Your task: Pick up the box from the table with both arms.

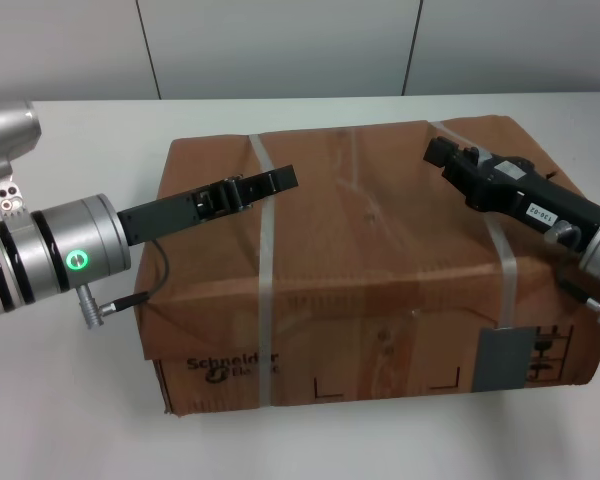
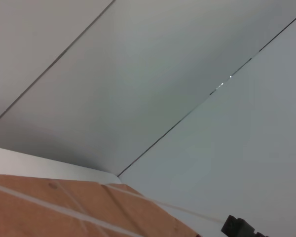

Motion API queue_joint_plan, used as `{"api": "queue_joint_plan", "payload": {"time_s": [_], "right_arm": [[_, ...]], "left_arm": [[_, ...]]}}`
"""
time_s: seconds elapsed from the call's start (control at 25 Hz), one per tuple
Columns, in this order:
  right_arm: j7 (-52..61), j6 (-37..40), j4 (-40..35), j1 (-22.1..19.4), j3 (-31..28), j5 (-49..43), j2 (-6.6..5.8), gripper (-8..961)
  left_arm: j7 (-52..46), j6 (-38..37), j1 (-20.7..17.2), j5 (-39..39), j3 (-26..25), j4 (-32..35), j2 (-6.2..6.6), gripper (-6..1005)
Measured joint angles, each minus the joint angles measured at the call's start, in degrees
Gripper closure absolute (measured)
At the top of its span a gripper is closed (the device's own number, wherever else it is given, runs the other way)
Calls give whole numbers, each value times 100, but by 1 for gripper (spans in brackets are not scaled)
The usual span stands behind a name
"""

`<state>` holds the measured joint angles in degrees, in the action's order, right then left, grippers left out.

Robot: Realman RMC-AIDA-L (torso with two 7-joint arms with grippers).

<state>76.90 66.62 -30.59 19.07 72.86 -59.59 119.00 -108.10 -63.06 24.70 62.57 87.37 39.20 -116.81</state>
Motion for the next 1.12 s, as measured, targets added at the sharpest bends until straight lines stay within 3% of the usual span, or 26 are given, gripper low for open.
{"api": "queue_joint_plan", "payload": {"time_s": [1.12], "right_arm": [[0, 156, 1, 0, -88, 0, 0, 855]], "left_arm": [[0, -29, 0, -74, -1, 67, 0, 890]]}}
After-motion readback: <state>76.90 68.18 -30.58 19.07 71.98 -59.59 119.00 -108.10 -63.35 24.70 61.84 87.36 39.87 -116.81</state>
